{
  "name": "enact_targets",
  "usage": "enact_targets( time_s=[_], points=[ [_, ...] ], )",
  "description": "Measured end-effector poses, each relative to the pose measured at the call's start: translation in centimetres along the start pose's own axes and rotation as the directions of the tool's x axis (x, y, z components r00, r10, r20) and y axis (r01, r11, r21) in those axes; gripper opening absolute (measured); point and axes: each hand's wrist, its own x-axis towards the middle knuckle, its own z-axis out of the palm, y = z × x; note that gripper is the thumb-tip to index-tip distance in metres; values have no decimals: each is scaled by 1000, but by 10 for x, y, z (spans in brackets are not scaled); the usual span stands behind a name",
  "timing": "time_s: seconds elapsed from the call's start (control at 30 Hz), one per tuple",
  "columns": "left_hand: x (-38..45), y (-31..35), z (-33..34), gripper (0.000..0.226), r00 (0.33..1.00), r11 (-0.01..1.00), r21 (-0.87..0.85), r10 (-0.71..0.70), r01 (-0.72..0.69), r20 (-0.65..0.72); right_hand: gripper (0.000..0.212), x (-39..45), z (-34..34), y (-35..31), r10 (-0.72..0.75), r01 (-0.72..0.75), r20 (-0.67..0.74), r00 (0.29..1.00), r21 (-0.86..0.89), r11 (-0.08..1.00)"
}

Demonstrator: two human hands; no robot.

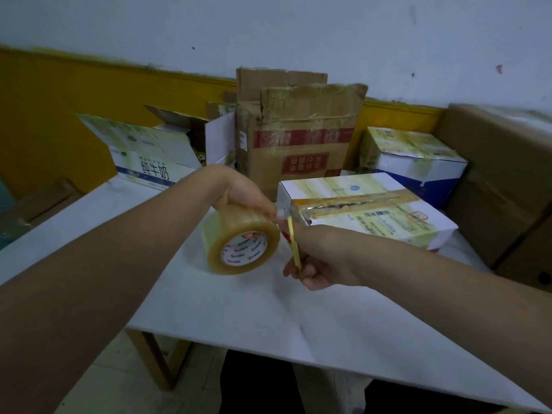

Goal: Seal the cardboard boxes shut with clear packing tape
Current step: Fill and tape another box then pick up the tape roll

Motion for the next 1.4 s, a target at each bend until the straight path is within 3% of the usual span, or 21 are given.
enact_targets(
  time_s=[0.1,0.3,0.57,0.73,0.83,0.9,1.0,1.17,1.33,1.4],
  points=[
    [3,-3,-2,41,999,1000,9,5,-5,-31,70,2,-2,-3,21,-21,13,1000,15,1000],
    [1,-5,1,28,998,998,59,35,-32,-45,56,10,7,-12,59,-58,-2,998,102,993],
    [-3,-9,3,34,998,997,65,41,-38,-52,31,20,24,-13,70,-70,-170,983,4,998],
    [-16,-19,2,32,994,996,-7,93,-93,-52,42,13,19,0,10,-27,-226,974,-69,997],
    [-27,-31,-1,34,992,983,-142,108,-116,-60,44,6,10,15,-86,33,-197,977,-259,965],
    [-33,-39,-2,35,992,974,-200,98,-111,-73,40,7,11,31,-187,81,-160,969,-510,856],
    [-34,-46,-1,38,986,967,-222,98,-127,-137,22,17,15,52,-322,35,-186,928,-817,575],
    [-35,-48,9,39,964,972,-196,76,-129,-254,30,14,22,47,-459,3,-166,873,-939,345],
    [-40,-46,20,37,943,945,-286,58,-157,-328,29,6,23,37,-555,-11,-141,820,-973,231],
    [-39,-47,25,36,927,938,-306,41,-165,-372,25,3,19,29,-649,-4,-135,749,-980,200]
  ],
)
